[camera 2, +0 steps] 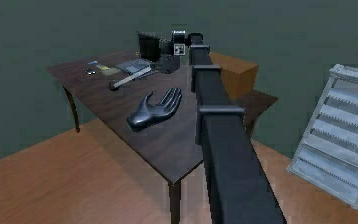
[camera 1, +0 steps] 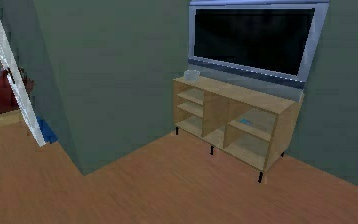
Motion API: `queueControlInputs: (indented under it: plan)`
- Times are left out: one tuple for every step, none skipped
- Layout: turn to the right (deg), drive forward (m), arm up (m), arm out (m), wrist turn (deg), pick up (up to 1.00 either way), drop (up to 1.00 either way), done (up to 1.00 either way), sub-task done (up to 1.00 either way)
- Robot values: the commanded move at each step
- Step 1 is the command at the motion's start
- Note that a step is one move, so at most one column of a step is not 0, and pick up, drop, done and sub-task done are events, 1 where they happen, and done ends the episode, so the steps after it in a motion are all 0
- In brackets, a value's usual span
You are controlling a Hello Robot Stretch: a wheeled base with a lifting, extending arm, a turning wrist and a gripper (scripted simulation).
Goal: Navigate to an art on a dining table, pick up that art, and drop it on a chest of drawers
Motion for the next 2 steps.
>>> queueControlInputs:
  plan:
    - [0.0,0.00,0.00,0.00,-45.0,0.00,0.00,0.00,0.00]
    - [0.0,0.00,0.00,0.00,-24.0,0.00,0.00,0.00,0.00]
